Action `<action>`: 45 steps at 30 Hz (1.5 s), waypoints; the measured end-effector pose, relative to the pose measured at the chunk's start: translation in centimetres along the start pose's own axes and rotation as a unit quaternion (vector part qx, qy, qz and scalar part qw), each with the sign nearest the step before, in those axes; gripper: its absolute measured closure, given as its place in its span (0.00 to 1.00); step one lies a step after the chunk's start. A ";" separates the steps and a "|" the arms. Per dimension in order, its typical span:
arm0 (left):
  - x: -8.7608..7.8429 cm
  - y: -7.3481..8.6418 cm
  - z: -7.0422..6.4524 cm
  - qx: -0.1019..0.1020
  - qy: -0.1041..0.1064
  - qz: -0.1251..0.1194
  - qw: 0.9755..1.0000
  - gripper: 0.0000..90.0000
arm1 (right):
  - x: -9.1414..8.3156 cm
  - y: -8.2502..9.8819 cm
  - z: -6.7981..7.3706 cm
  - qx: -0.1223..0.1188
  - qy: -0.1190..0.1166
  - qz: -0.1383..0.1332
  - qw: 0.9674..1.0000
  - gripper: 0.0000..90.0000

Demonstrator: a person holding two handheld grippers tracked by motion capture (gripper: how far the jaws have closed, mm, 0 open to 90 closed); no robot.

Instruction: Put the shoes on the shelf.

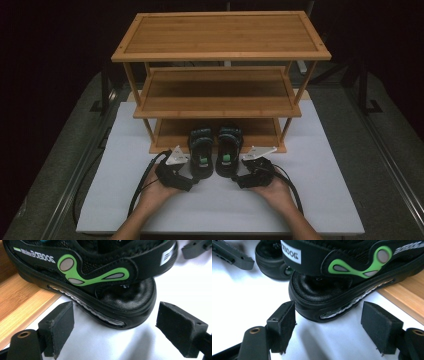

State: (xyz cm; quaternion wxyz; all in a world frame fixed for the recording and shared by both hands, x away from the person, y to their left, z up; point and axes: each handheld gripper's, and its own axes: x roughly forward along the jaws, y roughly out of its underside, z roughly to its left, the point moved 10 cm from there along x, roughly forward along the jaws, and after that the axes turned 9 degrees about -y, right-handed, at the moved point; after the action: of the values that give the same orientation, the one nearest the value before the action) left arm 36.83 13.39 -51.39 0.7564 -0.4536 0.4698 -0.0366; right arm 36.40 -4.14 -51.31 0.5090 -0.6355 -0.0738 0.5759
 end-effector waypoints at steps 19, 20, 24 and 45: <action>0.6 -1.3 1.1 0.003 -0.001 -0.016 1.000 0.16 | 1.2 -0.7 -0.6 -0.011 0.015 0.003 1.000 0.28; 0.6 -1.5 1.4 0.007 -0.006 -0.019 1.000 0.16 | 1.1 -1.0 -0.6 -0.008 0.015 -0.002 1.000 0.28; 0.9 -2.7 2.0 -0.009 0.001 -0.032 0.999 0.17 | 0.7 -2.2 -0.9 -0.011 0.010 -0.024 1.000 0.31; 3.7 -4.2 5.3 -0.040 0.000 -0.029 0.999 0.17 | 2.4 -4.5 -4.6 0.000 0.033 -0.026 0.999 0.36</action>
State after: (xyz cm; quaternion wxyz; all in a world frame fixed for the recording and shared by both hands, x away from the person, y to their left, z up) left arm 44.40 12.59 -50.08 0.7362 -0.4968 0.4579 -0.0396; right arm 43.10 -3.02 -50.46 0.5254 -0.6521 -0.0736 0.5416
